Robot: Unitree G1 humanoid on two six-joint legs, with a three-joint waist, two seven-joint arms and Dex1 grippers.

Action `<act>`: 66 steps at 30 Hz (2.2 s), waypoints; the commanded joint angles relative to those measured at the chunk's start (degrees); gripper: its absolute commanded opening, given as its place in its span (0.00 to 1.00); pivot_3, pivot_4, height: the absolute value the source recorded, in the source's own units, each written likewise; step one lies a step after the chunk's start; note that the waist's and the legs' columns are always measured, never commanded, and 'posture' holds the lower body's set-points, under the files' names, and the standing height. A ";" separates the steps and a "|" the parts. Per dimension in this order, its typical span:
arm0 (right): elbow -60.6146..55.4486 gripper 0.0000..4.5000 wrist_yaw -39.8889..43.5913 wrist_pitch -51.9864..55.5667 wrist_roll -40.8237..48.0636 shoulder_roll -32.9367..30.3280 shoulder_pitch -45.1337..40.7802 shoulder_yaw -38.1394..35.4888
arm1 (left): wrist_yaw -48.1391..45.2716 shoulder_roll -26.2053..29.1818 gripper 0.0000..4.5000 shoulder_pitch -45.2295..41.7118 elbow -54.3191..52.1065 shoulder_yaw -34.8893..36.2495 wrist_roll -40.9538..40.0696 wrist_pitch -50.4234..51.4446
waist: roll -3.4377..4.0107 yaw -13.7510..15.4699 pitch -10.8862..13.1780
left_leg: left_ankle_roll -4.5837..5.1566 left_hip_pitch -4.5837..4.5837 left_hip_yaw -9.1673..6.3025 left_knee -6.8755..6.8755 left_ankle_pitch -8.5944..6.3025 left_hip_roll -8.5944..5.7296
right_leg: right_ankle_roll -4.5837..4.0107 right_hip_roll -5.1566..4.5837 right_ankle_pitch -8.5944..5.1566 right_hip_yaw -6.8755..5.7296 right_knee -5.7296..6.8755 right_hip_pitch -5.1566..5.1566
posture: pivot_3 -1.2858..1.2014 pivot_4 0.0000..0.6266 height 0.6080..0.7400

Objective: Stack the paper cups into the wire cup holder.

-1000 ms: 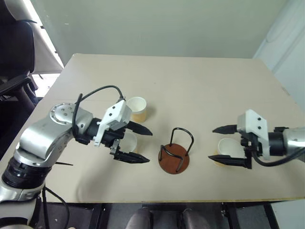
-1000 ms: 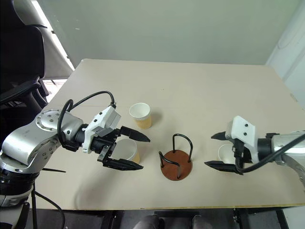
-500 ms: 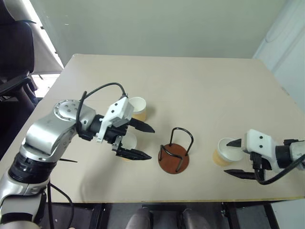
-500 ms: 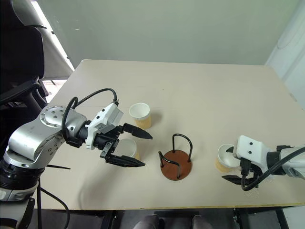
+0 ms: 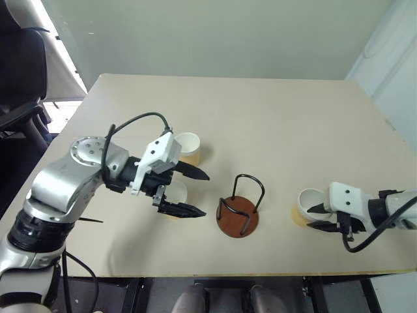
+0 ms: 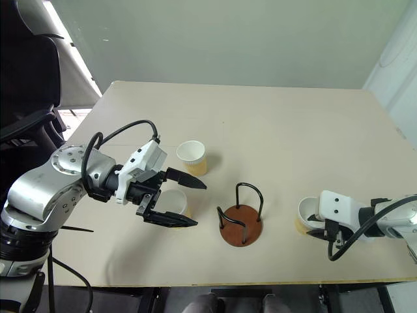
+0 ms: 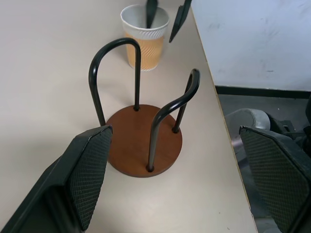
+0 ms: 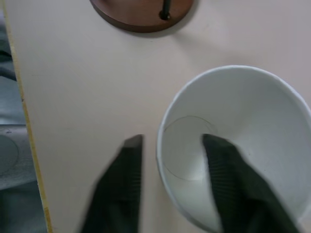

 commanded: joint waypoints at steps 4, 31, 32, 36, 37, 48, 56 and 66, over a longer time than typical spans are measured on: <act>-2.26 0.01 1.25 2.07 3.11 -0.08 -2.20 -1.89 | 0.58 0.73 1.00 -1.78 1.41 2.73 0.89 -1.88 | 0.00 0.01 0.00 | 0.00 0.00 0.00 0.00 0.00 0.00 | 0.00 0.00 0.00 -0.01 0.02 0.00 | 0.52 0.24 1.00; -10.40 0.01 0.55 17.19 22.03 0.76 -42.97 4.30 | -3.41 -1.59 1.00 -6.06 6.89 -0.32 4.27 -4.74 | 0.01 -0.17 0.01 | 0.06 -0.05 -0.04 0.01 0.03 -0.01 | 0.00 0.00 0.00 -0.02 -0.09 -0.04 | 0.52 0.24 1.00; -10.94 0.01 0.34 17.70 22.62 1.30 -43.39 4.71 | -3.55 -1.80 1.00 -6.20 7.11 -0.42 4.43 -4.92 | 0.01 -0.17 0.01 | 0.07 -0.06 -0.04 0.01 0.03 -0.01 | 0.00 0.00 0.00 -0.02 -0.09 -0.05 | 0.52 0.24 1.00; -11.91 0.01 0.18 18.58 23.50 2.25 -44.11 5.65 | -3.95 -2.45 1.00 -6.48 7.49 -0.72 4.88 -5.28 | 0.01 -0.18 0.01 | 0.07 -0.06 -0.06 -0.01 0.04 0.00 | 0.00 0.00 -0.01 -0.03 -0.10 -0.05 | 0.52 0.24 1.00; -12.01 0.01 0.23 18.49 23.30 2.37 -44.02 6.00 | -3.98 -2.64 1.00 -6.56 7.55 -0.84 4.99 -5.34 | 0.01 -0.18 0.01 | 0.07 -0.06 -0.05 -0.02 0.04 0.00 | 0.00 0.00 -0.01 -0.03 -0.11 -0.06 | 0.52 0.24 1.00; -13.73 0.01 0.12 17.60 21.95 3.89 -42.79 9.21 | -4.39 -3.76 1.00 -6.73 7.46 -1.11 5.76 -5.38 | 0.01 -0.18 0.01 | 0.08 -0.06 -0.05 -0.01 0.04 0.00 | 0.01 0.00 -0.01 -0.03 -0.12 -0.05 | 0.52 0.24 1.00; -13.81 0.01 0.49 14.76 17.99 5.15 -41.55 13.14 | -3.97 -4.40 1.00 -6.68 6.67 -0.82 5.92 -4.85 | 0.01 -0.18 0.01 | 0.09 -0.06 -0.06 -0.01 0.03 0.00 | 0.00 0.00 -0.01 -0.03 -0.10 -0.05 | 0.52 0.24 1.00; -13.65 0.28 1.40 14.61 16.32 6.71 -41.75 15.42 | -3.02 -4.19 1.00 -5.71 5.52 -0.35 5.41 -4.15 | 0.01 -0.18 0.01 | 0.10 -0.06 -0.05 -0.01 0.03 0.00 | 0.00 0.00 0.00 -0.03 -0.11 -0.05 | 0.52 0.24 1.00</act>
